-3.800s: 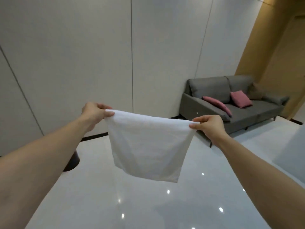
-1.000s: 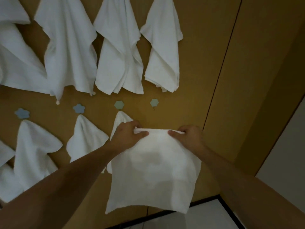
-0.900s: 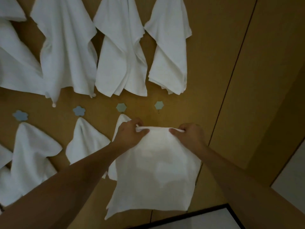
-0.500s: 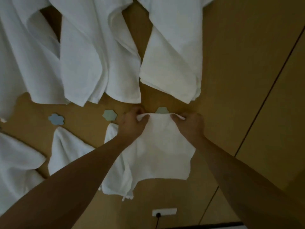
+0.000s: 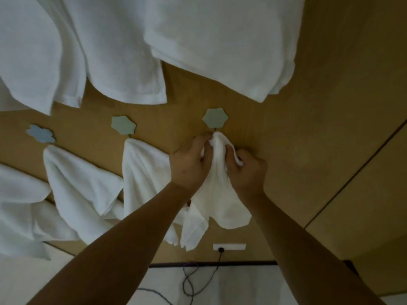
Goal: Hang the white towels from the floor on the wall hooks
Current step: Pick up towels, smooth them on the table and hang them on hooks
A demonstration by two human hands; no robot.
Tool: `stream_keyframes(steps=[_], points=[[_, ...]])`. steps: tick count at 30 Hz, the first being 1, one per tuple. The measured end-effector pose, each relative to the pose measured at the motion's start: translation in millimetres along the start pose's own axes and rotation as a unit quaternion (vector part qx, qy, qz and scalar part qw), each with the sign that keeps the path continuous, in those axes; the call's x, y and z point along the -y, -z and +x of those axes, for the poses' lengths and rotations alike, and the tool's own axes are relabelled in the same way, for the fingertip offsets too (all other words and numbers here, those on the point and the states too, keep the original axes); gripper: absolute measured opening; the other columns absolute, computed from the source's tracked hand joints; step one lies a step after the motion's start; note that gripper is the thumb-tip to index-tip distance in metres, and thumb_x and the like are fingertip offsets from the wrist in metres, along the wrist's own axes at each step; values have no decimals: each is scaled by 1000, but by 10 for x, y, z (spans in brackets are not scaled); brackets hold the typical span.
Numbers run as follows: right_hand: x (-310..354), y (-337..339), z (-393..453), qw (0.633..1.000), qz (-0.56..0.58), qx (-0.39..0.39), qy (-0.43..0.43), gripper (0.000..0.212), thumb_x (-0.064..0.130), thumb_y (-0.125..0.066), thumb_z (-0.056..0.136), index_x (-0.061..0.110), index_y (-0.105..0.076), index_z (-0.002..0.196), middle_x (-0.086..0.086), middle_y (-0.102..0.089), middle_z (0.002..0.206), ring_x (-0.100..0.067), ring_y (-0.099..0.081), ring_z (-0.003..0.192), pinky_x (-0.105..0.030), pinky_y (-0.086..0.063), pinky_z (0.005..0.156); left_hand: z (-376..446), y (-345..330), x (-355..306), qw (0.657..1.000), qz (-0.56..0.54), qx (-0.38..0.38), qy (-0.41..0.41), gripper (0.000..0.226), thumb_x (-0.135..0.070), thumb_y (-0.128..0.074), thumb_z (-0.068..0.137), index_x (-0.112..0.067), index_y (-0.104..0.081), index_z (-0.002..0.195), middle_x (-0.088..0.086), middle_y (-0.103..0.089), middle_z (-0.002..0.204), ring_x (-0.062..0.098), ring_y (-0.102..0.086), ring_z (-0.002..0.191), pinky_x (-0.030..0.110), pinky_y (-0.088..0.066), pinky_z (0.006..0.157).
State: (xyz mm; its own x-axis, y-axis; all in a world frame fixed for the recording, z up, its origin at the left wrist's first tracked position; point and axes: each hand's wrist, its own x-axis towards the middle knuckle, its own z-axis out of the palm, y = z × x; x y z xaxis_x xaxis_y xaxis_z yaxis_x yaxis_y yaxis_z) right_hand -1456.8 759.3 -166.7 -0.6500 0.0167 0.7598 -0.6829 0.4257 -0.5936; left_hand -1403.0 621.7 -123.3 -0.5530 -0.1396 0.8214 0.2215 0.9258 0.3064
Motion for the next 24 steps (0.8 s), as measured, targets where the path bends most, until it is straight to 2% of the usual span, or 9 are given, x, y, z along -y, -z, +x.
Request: stream_keyframes(steps=[5,7,9,12,13,15,18,21,24], points=[[105,-124,-93,997,28,-2,-67,47,29,-61,94,11,-52,51,2,-48,44,-16,-43,37,-32,-35,37,-240,-59,18,999,-12,-20,40,25,-18,-52,95,-10,-73,108,5,-69,85,18,-62,69,29,-49,58],[116,-85,-100,997,-5,14,-78,40,34,-62,92,13,-61,59,3,-56,50,-14,-48,41,-31,-40,40,-298,-71,5,999,13,-19,36,25,-17,-55,93,-9,-73,109,9,-67,94,23,-61,82,33,-47,71],[108,-3,-28,995,-84,24,-53,26,37,-67,88,15,-66,74,2,-63,64,-13,-54,54,-29,-44,50,-290,-45,-1,997,67,-8,26,25,-20,-56,92,-14,-74,109,12,-65,106,27,-58,93,37,-40,80],[141,74,96,981,-188,16,54,13,28,-66,89,16,-69,87,-3,-65,82,-25,-59,78,-36,-44,73,-295,-8,5,992,127,8,13,29,-30,-52,94,-21,-74,110,9,-63,107,30,-56,90,38,-34,78],[184,78,105,983,-168,19,72,11,22,-63,90,15,-71,88,-4,-64,83,-25,-59,79,-35,-45,73,-319,-10,9,992,126,9,5,29,-30,-51,95,-21,-74,110,9,-64,103,31,-56,87,38,-35,76],[316,64,94,997,-65,30,34,17,12,-56,92,10,-73,91,-3,-67,79,-17,-60,68,-31,-49,61,-373,-33,13,993,116,4,-5,28,-26,-52,95,-18,-74,110,8,-64,99,30,-55,83,38,-37,73],[432,47,63,1000,9,19,-18,23,18,-52,98,9,-72,93,5,-63,66,-4,-51,51,-19,-41,49,-438,-78,6,998,55,10,23,23,-18,-56,94,-11,-73,110,9,-63,96,24,-54,83,36,-43,72],[467,5,-4,999,36,25,-24,31,31,-52,99,9,-69,86,18,-52,64,7,-44,53,-8,-31,55,-500,-119,-24,991,-75,46,96,17,-17,-56,97,-5,-68,102,6,-63,99,15,-58,83,32,-52,66],[401,-28,-69,999,41,21,-24,31,30,-53,99,11,-63,77,25,-39,63,7,-40,54,-13,-32,59,-575,-143,-43,983,-122,50,131,15,-15,-57,97,-5,-68,101,4,-64,102,12,-60,85,33,-54,67]])
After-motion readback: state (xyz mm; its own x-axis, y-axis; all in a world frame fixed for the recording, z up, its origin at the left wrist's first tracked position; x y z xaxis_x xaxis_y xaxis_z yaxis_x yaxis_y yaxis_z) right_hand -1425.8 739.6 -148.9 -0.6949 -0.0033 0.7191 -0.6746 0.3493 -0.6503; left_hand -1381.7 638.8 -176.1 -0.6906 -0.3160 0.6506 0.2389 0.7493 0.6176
